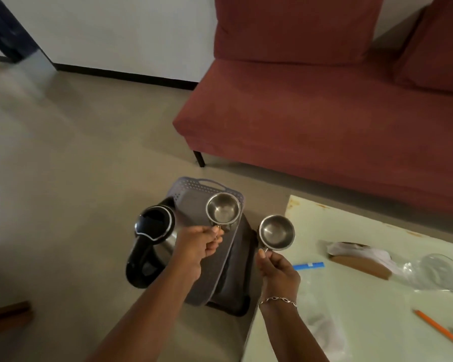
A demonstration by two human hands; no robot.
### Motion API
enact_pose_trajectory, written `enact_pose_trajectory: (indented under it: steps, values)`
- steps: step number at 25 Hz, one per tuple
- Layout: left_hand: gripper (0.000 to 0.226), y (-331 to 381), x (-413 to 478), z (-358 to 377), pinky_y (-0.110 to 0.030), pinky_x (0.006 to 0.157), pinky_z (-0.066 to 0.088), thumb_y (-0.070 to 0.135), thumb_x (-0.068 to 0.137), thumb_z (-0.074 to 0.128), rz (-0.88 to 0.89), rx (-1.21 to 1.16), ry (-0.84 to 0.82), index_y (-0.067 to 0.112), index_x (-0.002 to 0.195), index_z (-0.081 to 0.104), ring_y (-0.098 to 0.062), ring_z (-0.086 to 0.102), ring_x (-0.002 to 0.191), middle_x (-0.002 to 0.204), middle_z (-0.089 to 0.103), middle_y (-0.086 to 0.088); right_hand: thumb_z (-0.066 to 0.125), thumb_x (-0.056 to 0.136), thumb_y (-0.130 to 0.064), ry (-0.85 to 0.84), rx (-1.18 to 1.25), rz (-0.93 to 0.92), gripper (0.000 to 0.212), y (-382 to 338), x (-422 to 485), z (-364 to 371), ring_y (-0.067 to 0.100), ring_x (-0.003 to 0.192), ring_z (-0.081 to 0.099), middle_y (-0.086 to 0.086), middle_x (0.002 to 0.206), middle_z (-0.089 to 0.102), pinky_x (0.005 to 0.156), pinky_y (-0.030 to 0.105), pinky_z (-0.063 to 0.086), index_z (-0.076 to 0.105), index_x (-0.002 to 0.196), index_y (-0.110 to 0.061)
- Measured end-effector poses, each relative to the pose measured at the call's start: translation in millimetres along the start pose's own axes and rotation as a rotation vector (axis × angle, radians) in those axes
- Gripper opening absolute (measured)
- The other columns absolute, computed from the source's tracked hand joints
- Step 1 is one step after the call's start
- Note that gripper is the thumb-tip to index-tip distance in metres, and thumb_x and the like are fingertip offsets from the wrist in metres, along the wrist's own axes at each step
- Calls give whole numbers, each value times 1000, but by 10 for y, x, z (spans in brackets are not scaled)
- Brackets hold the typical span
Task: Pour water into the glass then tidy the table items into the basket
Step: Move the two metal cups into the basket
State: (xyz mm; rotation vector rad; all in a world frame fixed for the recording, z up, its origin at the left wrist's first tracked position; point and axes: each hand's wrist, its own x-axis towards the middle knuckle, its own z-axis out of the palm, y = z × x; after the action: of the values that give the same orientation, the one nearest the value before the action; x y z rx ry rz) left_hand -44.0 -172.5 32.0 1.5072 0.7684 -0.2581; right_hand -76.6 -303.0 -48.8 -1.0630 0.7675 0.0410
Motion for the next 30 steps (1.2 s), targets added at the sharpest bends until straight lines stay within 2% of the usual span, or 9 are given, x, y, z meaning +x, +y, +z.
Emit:
enact_pose_trajectory:
  steps: [3,8,12,16,18,22,25,27,30]
  values:
    - [20,152,21,-169,-25,69,48,8,90,54,-16,2,24,8,72,62,-15,56,68,72,62,-9,69,76,-2,-14,-53,48,14,-87,-104,212,15,63,56,3,61,61,57,19,46,66,65,-10]
    - [18,396,-52,-362,-29,71,49,9,90,54,-69,-18,35,4,74,62,-17,59,71,74,64,-10,69,76,-2,-67,-90,76,17,-279,-228,399,16,67,58,4,64,63,62,23,46,65,64,-12]
    - [21,662,-11,-612,-33,75,49,9,90,54,-87,-30,19,3,72,61,-17,59,71,74,63,-11,69,74,3,-104,-54,78,21,-320,-306,595,17,66,56,5,63,61,75,30,50,62,60,-11]
    - [16,897,377,-912,-34,77,50,7,88,55,-80,15,-12,2,74,62,-20,61,74,76,64,-12,66,73,11,-115,23,50,31,-191,-137,916,17,58,50,-1,47,57,67,29,46,58,52,-9]
    - [16,984,727,-1044,-32,74,50,7,89,54,-57,73,-35,2,76,63,-19,60,71,75,63,-12,65,73,14,-100,38,37,34,-45,24,1135,18,56,47,-6,40,55,64,28,44,56,50,-9]
    - [10,950,1453,-1244,-26,69,46,5,89,54,-39,197,-72,-4,88,59,-18,57,69,75,61,-11,65,74,13,-84,-32,87,29,345,378,1492,9,45,51,-7,37,56,52,18,48,56,54,-7]
    - [10,774,1971,-1316,-24,67,45,3,90,52,-110,250,-106,-4,87,59,-16,54,67,72,60,-10,64,75,13,-81,-68,149,26,640,649,1742,3,42,54,-4,43,58,47,12,49,58,58,-5]
    - [14,583,2233,-1318,-22,62,43,3,91,51,-165,257,-116,0,81,61,-13,54,59,59,64,-4,64,75,13,-61,-120,173,25,798,813,1845,3,43,52,-1,47,57,48,12,48,58,59,-6]
    - [26,270,2483,-1256,-17,53,39,3,91,49,-222,251,-99,8,67,57,0,53,36,34,59,8,65,74,14,-43,-167,204,26,961,1017,1909,1,40,52,-4,43,57,46,11,48,57,58,-6]
